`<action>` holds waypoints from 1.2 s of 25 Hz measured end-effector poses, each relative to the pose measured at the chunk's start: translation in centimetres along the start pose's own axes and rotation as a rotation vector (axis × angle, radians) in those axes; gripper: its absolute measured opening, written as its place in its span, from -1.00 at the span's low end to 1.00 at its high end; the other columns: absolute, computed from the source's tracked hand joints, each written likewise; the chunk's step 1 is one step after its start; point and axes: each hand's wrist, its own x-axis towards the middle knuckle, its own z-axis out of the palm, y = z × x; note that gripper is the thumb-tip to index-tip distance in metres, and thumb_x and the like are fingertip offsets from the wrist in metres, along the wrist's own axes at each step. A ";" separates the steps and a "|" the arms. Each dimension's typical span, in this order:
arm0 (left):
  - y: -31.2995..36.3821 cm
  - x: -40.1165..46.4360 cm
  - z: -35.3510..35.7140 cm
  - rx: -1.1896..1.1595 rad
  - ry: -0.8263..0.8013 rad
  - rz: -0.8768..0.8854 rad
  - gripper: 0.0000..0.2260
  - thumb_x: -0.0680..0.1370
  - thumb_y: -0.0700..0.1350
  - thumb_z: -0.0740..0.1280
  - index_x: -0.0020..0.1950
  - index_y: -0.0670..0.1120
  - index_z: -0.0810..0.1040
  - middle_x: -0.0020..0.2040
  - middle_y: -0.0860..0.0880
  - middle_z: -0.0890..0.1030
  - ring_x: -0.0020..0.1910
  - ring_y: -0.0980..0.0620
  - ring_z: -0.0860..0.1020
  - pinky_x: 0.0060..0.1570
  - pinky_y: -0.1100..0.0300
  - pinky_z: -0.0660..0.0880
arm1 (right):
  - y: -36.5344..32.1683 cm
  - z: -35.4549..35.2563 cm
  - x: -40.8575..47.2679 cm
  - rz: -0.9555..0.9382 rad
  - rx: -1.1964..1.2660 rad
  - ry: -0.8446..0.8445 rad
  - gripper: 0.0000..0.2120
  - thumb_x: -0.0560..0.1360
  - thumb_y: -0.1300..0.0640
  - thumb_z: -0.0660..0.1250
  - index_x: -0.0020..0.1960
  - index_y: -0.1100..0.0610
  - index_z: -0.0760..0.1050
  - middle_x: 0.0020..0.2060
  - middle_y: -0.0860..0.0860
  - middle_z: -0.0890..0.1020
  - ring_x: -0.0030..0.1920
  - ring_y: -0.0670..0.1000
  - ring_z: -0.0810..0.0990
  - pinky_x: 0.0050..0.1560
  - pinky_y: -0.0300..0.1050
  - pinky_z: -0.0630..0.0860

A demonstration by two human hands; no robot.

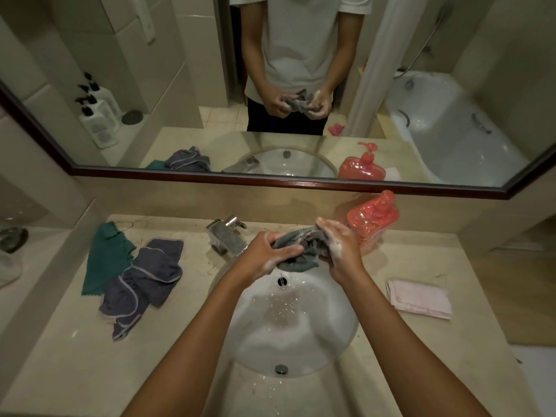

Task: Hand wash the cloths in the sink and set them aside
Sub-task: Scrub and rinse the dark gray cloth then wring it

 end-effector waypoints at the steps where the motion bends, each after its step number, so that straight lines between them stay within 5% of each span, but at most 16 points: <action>1: 0.2 -0.2 -0.1 -0.001 -0.013 -0.005 -0.86 0.48 -0.04 0.52 -0.03 -0.05 0.66 -0.23 0.02 0.72 -0.31 0.12 0.65 -0.33 0.30 0.53 | -0.2 -0.2 -0.2 0.011 0.015 -0.016 -0.89 0.57 0.10 0.41 -0.08 0.13 0.58 -0.25 0.07 0.70 -0.25 0.03 0.70 -0.33 -0.15 0.60; 4: 0.7 -0.2 0.2 -0.171 0.080 0.003 -0.75 0.50 0.03 0.49 -0.03 -0.16 0.70 -0.07 -0.20 0.73 -0.04 -0.21 0.70 0.01 0.02 0.63 | -0.1 -0.9 -0.9 0.090 0.050 -0.161 -0.93 0.55 0.10 0.42 -0.02 0.10 0.57 -0.21 0.02 0.71 -0.21 -0.04 0.70 -0.29 -0.17 0.61; 6: 1.3 0.1 0.7 -0.285 0.211 -0.037 -0.70 0.55 0.04 0.42 -0.02 -0.22 0.68 -0.03 -0.26 0.71 0.00 -0.25 0.70 0.11 -0.09 0.62 | 0.3 -1.3 -1.2 0.107 0.037 -0.247 -0.90 0.54 0.18 0.42 0.04 0.14 0.60 -0.12 0.07 0.71 -0.12 0.02 0.69 -0.21 -0.15 0.62; 8: 2.0 0.2 0.8 -0.266 0.293 -0.073 -0.65 0.56 0.09 0.40 0.03 -0.21 0.67 -0.01 -0.24 0.71 0.02 -0.24 0.69 0.12 -0.13 0.61 | 0.3 -1.8 -1.4 0.068 -0.026 -0.226 -0.92 0.53 0.18 0.43 -0.01 0.19 0.63 -0.19 0.09 0.71 -0.20 0.06 0.63 -0.35 -0.21 0.53; 12: 1.8 -0.5 -0.4 0.035 0.047 0.010 -0.61 0.42 0.21 0.44 0.16 0.04 0.65 0.14 -0.03 0.66 0.11 -0.07 0.65 0.12 -0.03 0.63 | -1.1 -2.7 -1.0 0.025 -0.045 -0.059 -0.74 0.55 0.03 0.41 -0.24 0.15 0.66 -0.25 0.14 0.72 -0.29 0.13 0.68 -0.34 -0.14 0.57; 15: 1.7 -0.7 -0.4 0.048 -0.170 -0.059 -0.47 0.37 0.12 0.59 0.24 -0.08 0.61 0.12 -0.12 0.69 0.06 -0.14 0.69 0.10 -0.07 0.63 | -2.2 -2.9 -0.3 0.118 0.011 -0.021 -0.73 0.54 -0.05 0.43 -0.15 0.16 0.63 -0.21 0.14 0.73 -0.21 0.13 0.72 -0.07 0.04 0.66; 18: 2.0 -0.4 0.1 -0.016 -0.103 -0.040 -0.52 0.39 0.08 0.55 0.14 -0.23 0.64 0.03 -0.22 0.71 0.01 -0.20 0.70 0.07 -0.07 0.63 | -2.0 -2.1 0.0 0.227 0.035 -0.021 -0.62 0.54 -0.12 0.41 0.00 0.23 0.63 -0.03 0.23 0.71 -0.01 0.23 0.70 0.16 0.22 0.61; 21: 2.1 -0.3 0.5 -0.294 -0.006 0.006 -0.68 0.57 0.04 0.39 0.02 -0.22 0.69 -0.03 -0.23 0.71 -0.02 -0.18 0.69 -0.03 0.04 0.62 | -1.3 -2.2 -0.7 0.313 0.101 -0.228 -0.49 0.54 -0.20 0.35 0.20 0.23 0.63 0.12 0.27 0.67 0.16 0.27 0.66 0.26 0.22 0.55; 25: 2.1 0.3 -0.2 -0.611 0.260 -0.060 -0.48 0.58 0.08 0.34 0.29 -0.34 0.50 0.18 -0.35 0.62 0.15 -0.29 0.63 0.09 -0.10 0.61 | -0.8 -3.4 -1.9 0.217 -0.058 -0.451 -0.61 0.44 0.04 0.47 0.10 0.32 0.62 -0.09 0.28 0.69 -0.15 0.25 0.68 -0.09 0.10 0.66; 30: 2.6 -0.1 1.7 -0.421 0.373 -0.024 -0.69 0.70 -0.02 0.19 0.02 -0.18 0.63 -0.10 -0.12 0.73 -0.08 -0.05 0.71 -0.19 0.19 0.61 | -1.2 -1.0 -2.3 -0.059 0.211 -0.118 -0.82 0.62 0.09 0.30 -0.04 0.16 0.61 -0.21 0.05 0.70 -0.18 0.00 0.69 -0.17 -0.15 0.62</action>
